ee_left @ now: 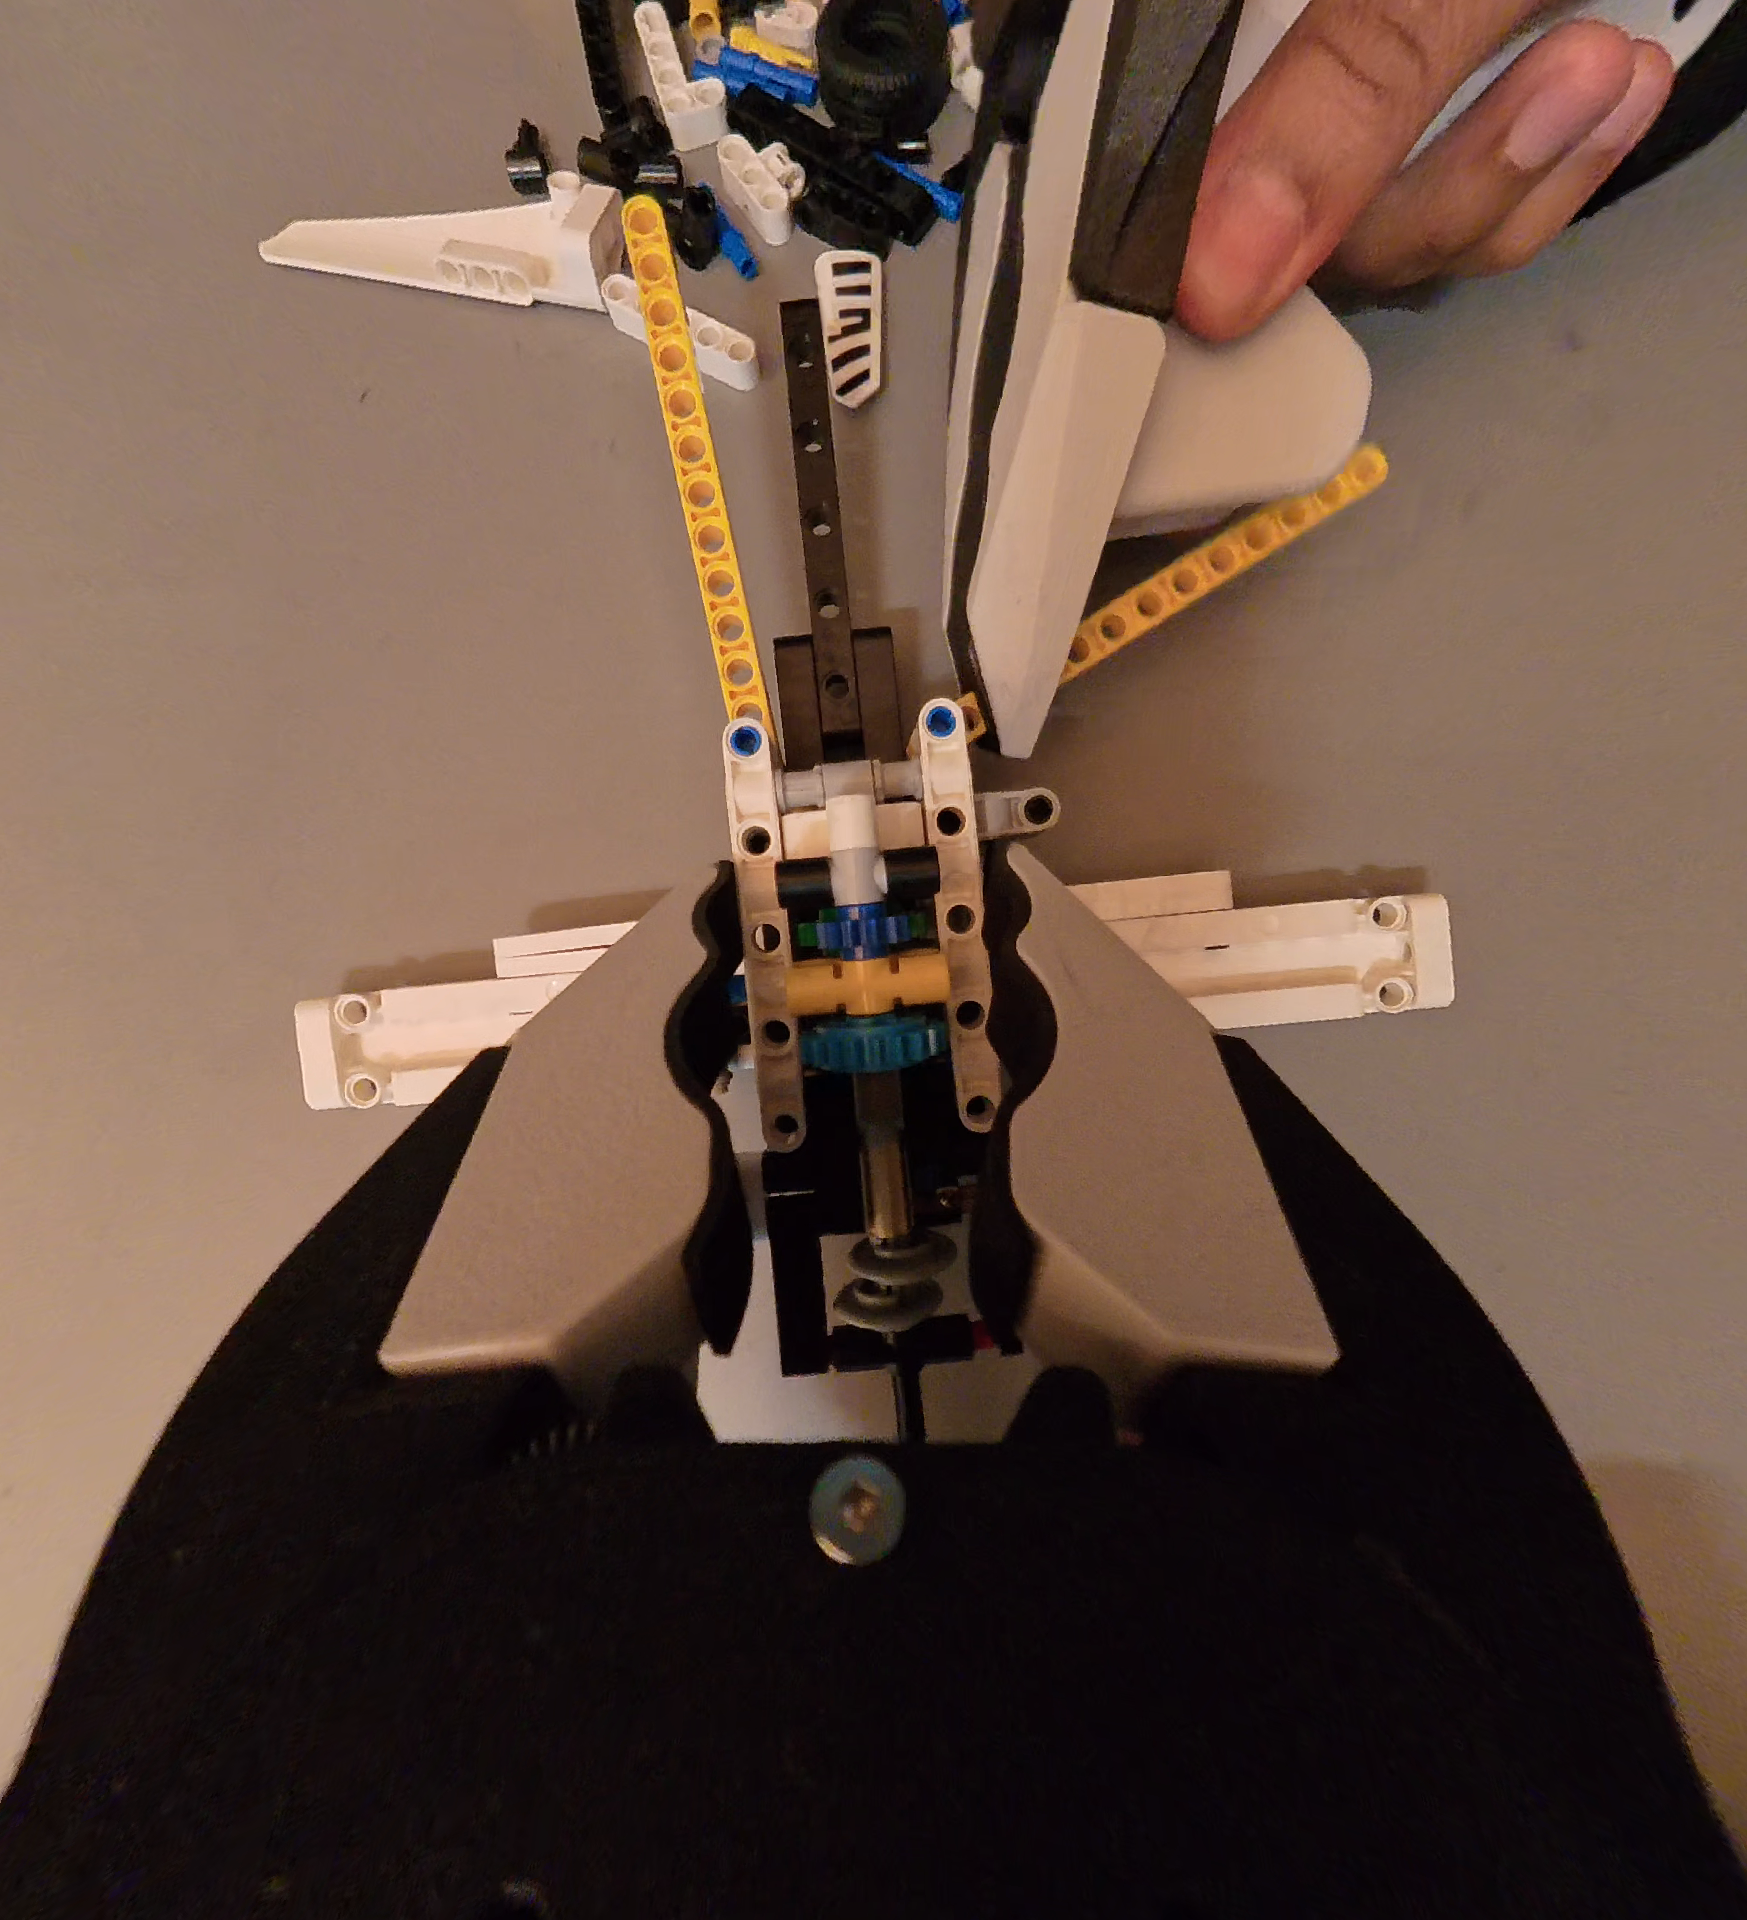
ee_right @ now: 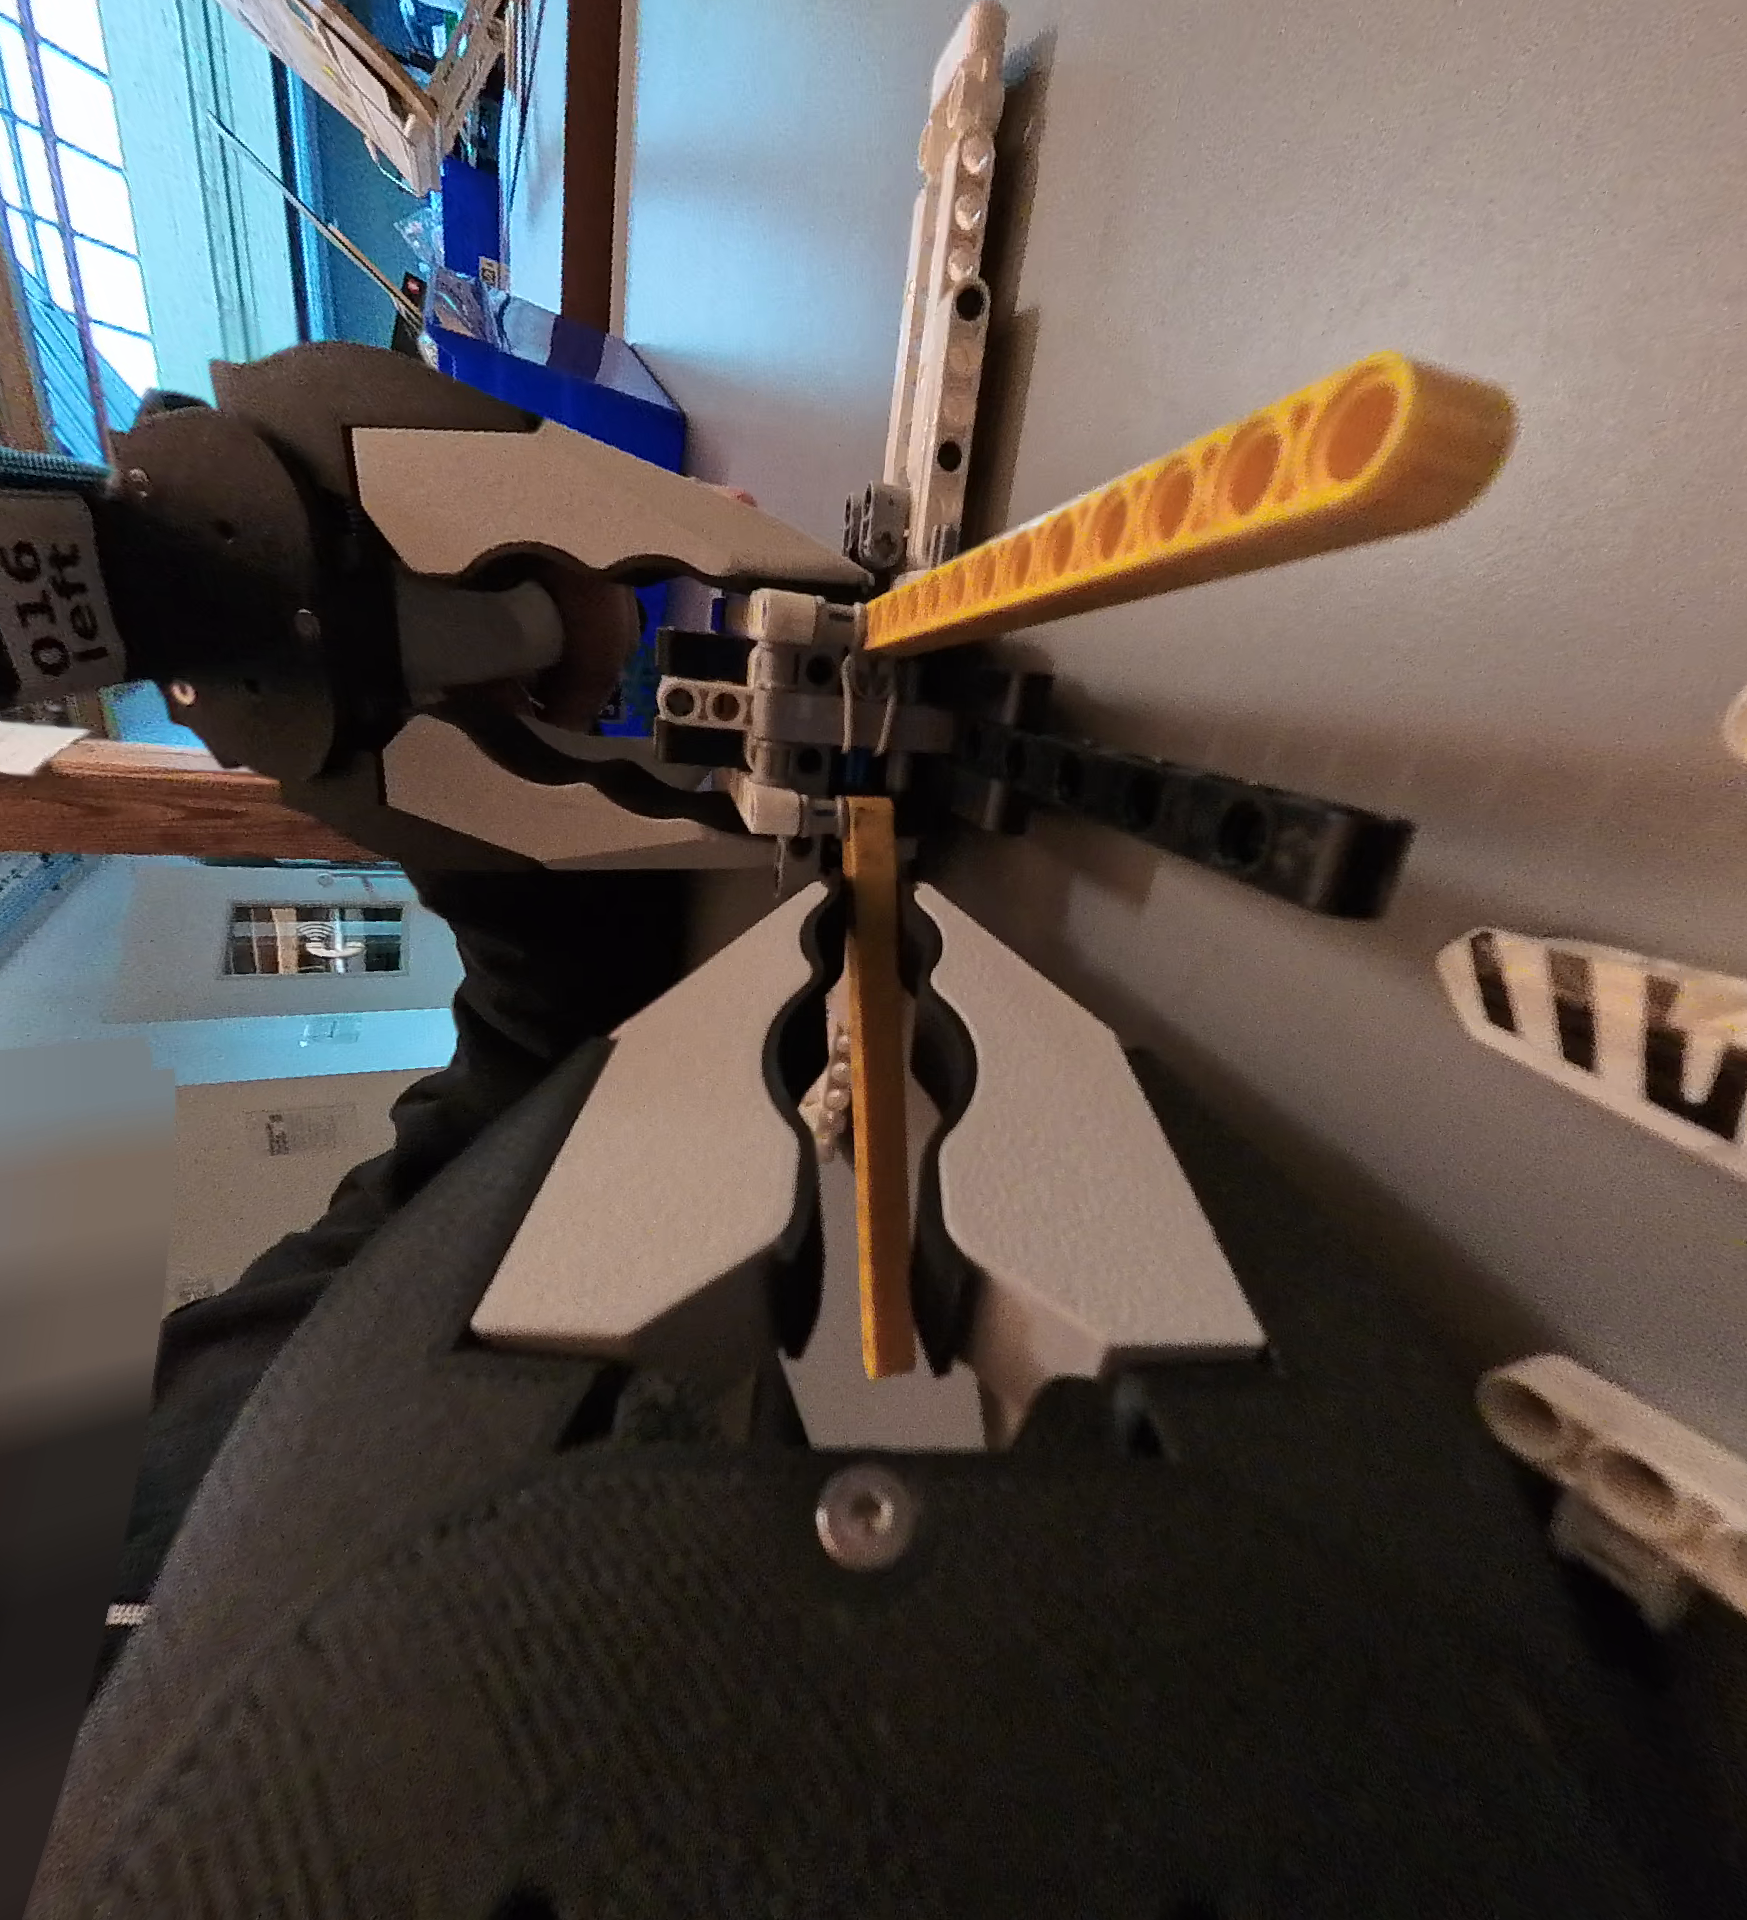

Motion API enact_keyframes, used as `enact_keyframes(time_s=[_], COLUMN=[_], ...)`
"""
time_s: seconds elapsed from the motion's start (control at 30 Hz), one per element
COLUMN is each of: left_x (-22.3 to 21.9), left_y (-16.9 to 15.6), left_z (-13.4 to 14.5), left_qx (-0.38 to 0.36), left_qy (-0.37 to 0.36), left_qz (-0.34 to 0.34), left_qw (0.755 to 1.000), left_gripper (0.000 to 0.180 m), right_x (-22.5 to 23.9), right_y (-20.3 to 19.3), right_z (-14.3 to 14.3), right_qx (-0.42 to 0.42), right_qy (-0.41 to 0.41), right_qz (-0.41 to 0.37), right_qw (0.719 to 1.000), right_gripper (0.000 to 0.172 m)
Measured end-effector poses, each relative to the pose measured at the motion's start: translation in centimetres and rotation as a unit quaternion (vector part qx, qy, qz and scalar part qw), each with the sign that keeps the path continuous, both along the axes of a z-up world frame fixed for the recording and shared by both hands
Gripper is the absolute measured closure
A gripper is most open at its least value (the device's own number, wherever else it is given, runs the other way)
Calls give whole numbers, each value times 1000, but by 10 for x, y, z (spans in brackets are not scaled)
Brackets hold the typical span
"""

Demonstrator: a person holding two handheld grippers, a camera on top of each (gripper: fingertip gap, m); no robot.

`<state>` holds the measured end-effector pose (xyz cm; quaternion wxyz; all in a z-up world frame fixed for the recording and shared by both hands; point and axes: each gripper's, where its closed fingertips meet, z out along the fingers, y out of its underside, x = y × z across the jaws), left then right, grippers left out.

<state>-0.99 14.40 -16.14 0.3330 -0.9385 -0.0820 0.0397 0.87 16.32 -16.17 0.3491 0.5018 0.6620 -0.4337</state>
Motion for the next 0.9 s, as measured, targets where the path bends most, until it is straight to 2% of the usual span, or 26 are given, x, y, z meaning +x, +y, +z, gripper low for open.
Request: enact_keyframes(time_s=[0.23,0.53,0.73,0.9], left_x=[-2,-4,-4,-4], left_y=[0,0,1,1], left_z=[1,2,2,2], left_qx=[21,40,38,40], left_qy=[-5,-13,-12,-15], left_qz=[0,2,2,3], left_qw=[1000,999,999,999], left_gripper=[133,133,133,133], right_x=[-7,-13,-16,-21], right_y=[8,13,13,8], right_z=[2,7,13,14], right_qx=[96,242,253,249], right_qy=[77,210,271,367], right_qz=[69,170,195,190], right_qw=[990,932,908,876], right_gripper=[162,162,165,154])
